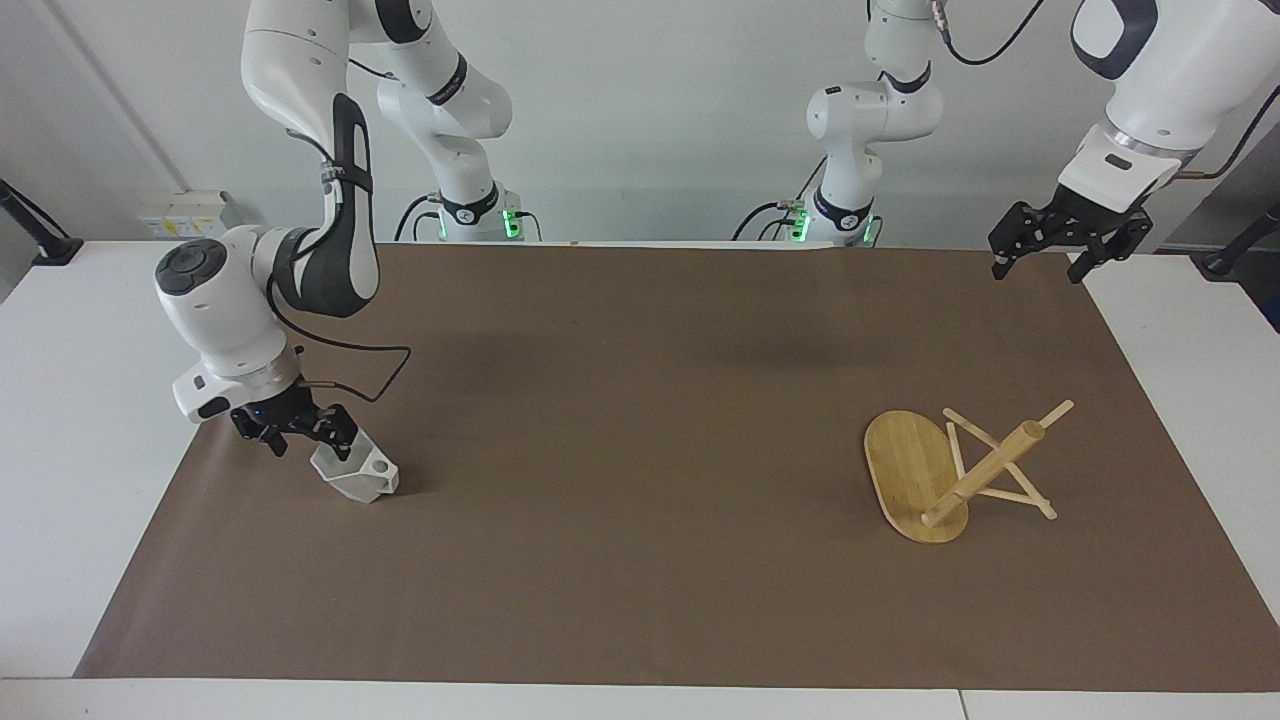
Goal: Hang cup on rack
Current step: 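Reach the right gripper to the white cup and grasp its rim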
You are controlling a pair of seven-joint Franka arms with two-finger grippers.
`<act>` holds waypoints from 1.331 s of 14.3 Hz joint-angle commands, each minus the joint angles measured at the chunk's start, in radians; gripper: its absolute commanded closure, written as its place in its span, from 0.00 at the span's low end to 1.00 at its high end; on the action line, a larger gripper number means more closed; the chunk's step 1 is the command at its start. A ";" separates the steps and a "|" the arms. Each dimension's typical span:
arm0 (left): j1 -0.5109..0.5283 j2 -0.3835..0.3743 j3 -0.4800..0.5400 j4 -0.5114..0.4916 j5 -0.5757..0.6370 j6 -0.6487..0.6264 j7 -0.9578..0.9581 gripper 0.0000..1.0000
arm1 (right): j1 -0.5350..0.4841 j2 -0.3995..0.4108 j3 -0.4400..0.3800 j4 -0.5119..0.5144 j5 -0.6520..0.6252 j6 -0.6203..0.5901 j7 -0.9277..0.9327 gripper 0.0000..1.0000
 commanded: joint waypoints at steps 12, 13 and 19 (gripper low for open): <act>0.004 -0.022 -0.002 -0.024 -0.002 -0.004 -0.010 0.00 | -0.002 -0.004 0.010 -0.001 -0.001 -0.029 -0.008 0.92; 0.004 -0.022 -0.002 -0.024 -0.002 -0.002 -0.010 0.00 | -0.002 -0.004 0.010 -0.001 -0.001 -0.029 -0.008 0.94; 0.000 -0.022 -0.002 -0.024 -0.002 -0.004 -0.016 0.00 | -0.002 -0.004 0.011 0.005 -0.001 -0.034 -0.008 1.00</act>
